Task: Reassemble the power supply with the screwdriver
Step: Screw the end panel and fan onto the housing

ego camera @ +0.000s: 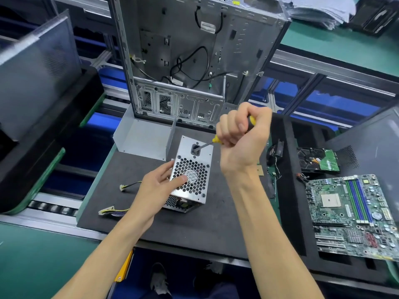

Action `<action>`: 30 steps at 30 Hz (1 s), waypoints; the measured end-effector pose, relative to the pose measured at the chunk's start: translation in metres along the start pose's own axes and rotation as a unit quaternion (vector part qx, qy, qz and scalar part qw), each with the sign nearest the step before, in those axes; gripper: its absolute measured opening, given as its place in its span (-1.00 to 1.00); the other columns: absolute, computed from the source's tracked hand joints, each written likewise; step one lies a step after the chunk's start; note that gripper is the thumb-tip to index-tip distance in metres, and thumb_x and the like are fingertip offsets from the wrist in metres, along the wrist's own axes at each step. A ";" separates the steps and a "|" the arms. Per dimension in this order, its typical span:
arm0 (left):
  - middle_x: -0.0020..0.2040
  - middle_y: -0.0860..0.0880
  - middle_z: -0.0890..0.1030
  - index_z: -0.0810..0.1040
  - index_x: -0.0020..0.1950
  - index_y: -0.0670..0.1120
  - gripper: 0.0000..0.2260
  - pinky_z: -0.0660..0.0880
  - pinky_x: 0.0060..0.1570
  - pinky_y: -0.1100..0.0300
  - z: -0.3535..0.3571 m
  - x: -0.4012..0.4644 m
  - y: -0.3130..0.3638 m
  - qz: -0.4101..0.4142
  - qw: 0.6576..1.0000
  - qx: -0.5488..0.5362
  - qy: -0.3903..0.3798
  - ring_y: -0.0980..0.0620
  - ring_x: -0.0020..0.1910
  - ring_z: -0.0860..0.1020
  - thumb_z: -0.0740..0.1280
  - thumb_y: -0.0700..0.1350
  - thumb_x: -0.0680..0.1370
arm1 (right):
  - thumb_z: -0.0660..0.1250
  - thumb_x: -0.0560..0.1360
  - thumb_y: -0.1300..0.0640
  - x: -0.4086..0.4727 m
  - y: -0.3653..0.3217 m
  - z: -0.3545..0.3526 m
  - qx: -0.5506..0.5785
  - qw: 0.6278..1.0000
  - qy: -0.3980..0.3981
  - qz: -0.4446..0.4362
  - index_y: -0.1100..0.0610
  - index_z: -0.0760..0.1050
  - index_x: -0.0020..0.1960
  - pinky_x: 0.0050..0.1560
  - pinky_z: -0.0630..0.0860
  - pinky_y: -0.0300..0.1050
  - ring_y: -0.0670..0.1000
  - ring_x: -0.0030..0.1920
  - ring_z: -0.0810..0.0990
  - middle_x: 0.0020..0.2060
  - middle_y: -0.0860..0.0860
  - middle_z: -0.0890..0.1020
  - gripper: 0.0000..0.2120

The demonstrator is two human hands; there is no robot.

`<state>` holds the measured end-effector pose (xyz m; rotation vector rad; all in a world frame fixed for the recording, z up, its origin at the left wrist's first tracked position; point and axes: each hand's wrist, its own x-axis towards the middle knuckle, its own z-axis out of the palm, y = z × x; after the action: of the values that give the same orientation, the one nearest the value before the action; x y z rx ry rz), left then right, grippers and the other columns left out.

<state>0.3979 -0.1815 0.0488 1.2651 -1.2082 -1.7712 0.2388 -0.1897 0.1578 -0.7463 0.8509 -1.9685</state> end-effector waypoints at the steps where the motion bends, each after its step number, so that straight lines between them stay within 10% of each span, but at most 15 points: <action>1: 0.18 0.10 0.70 0.52 0.43 -0.03 -0.52 0.51 0.25 0.11 0.000 0.000 -0.001 0.001 1.000 0.000 0.002 0.13 0.18 0.65 0.50 -0.17 0.52 | 0.06 0.46 0.17 0.000 0.003 0.004 -0.001 1.000 -0.010 0.007 0.02 0.17 -0.47 -0.46 -0.03 -0.15 -0.04 -0.51 0.03 -0.57 -0.09 0.12 -0.67; 30: 0.16 0.11 0.71 0.50 0.45 -0.09 -0.51 0.55 0.03 0.43 -0.001 0.000 0.001 -0.002 1.000 0.017 0.016 0.20 0.12 0.66 0.48 -0.22 0.53 | 0.05 0.47 0.17 0.015 0.037 0.012 -0.102 0.978 -0.159 0.084 0.00 0.19 -0.49 -0.43 -0.05 -0.11 -0.04 -0.53 0.06 -0.57 -0.07 0.12 -0.65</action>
<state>0.3993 -0.1823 0.0493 1.3113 -1.2233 -1.7328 0.2576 -0.2213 0.1388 -1.0413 0.8942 -1.5751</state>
